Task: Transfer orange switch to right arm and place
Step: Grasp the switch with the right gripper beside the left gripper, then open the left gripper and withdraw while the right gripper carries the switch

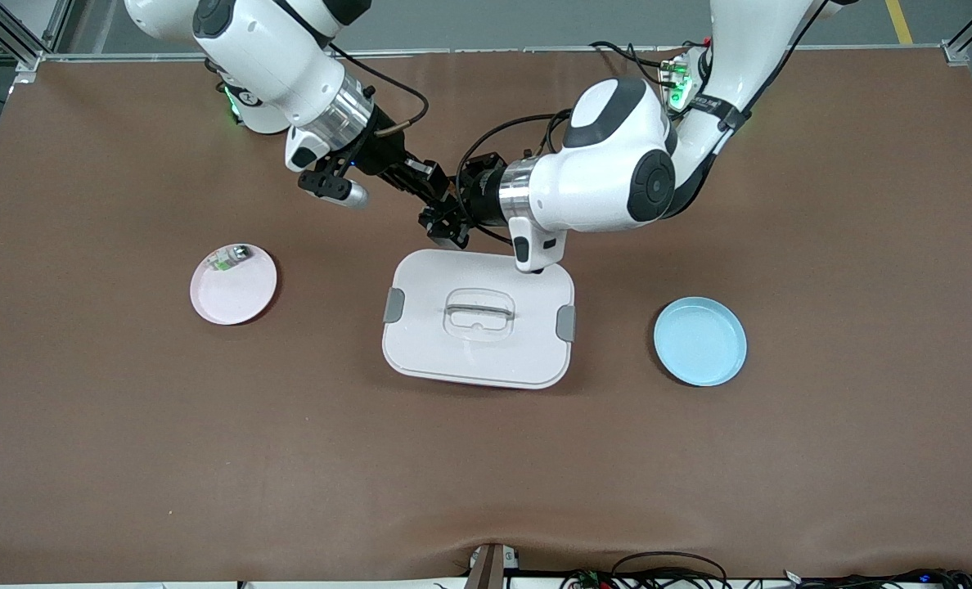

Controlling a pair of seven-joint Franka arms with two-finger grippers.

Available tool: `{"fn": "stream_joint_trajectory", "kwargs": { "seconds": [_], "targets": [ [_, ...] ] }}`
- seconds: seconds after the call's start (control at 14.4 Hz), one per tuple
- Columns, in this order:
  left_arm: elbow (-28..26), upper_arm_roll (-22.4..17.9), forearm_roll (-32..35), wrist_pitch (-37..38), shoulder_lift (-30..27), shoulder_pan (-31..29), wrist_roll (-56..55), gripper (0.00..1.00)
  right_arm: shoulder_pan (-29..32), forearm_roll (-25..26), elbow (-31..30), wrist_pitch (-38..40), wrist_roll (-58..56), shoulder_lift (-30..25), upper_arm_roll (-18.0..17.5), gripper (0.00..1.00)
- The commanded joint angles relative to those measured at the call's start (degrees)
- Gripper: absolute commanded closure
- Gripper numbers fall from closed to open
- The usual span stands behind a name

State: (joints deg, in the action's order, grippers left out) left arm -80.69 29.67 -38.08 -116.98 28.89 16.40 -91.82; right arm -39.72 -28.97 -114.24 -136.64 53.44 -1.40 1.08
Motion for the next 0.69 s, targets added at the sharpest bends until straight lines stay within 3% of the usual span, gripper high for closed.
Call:
{"fn": "stream_joint_trajectory", "kwargs": {
  "seconds": [0.0, 0.14, 0.35, 0.63],
  "targets": [
    [1.8, -0.3, -0.6, 0.1, -0.5, -0.4, -0.2, 0.00, 0.2, 0.5, 0.6, 0.9, 1.8, 0.7, 0.0, 1.00],
    [2.4, -0.7, -0.2, 0.2, -1.3, -0.9, -0.2, 0.00, 0.4, 0.5, 0.7, 1.7, 1.8, 0.4, 0.1, 1.00],
    [2.5, -4.9, 0.5, 0.3, -3.7, -1.1, 0.1, 0.00, 0.9, 1.3, 3.0, 7.0, 1.1, 0.3, 0.4, 1.00],
    [2.7, -7.3, 14.6, 0.9, -5.1, -1.3, 1.4, 0.00, 4.4, 4.2, 7.1, 19.5, -7.0, 0.0, 0.6, 1.00]
  ]
}}
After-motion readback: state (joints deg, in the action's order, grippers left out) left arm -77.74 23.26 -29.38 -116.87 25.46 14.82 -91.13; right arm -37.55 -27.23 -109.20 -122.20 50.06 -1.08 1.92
